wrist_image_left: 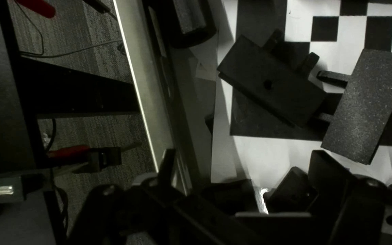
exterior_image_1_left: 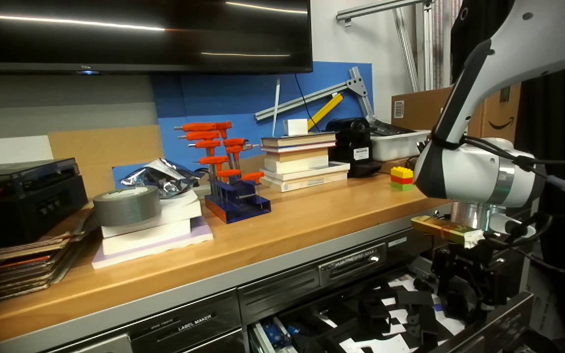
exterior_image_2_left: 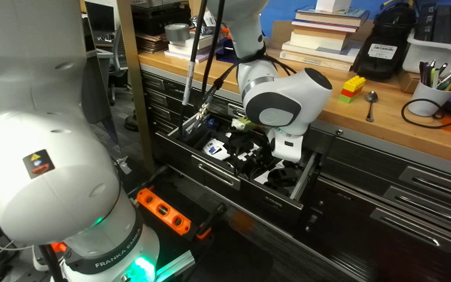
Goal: Put the black object in the top drawer
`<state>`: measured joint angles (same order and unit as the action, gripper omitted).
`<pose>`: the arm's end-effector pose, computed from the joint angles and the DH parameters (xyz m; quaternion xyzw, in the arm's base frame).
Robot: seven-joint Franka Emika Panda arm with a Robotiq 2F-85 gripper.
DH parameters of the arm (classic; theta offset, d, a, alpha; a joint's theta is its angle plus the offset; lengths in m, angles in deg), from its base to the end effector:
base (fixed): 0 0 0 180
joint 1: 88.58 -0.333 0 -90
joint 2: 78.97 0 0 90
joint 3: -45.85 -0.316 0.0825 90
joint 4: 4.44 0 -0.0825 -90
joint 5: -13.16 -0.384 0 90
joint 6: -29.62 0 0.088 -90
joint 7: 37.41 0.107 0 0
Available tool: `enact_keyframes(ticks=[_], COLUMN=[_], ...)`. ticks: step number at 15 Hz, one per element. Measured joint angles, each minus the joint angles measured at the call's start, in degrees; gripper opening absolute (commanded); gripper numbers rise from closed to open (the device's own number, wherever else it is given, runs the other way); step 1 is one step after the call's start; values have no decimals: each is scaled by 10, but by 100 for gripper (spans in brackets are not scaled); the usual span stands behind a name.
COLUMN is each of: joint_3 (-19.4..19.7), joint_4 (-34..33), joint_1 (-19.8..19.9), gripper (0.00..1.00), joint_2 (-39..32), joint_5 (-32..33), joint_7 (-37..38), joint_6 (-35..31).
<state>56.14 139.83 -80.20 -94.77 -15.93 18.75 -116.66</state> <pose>0.4063 -0.1503 0.1586 -0.6303 0.7634 0.1321 0.0502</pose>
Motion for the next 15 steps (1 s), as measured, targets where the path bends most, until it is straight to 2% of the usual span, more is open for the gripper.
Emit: enact_keyframes(ticks=[8,15], joint_3=[10,11], joint_4=[0,-20], joint_1=[-4,-2], gripper=[100,100], joint_2=[0,-33], joint_5=[57,57], joint_7=[94,106], joint_6=[38,47])
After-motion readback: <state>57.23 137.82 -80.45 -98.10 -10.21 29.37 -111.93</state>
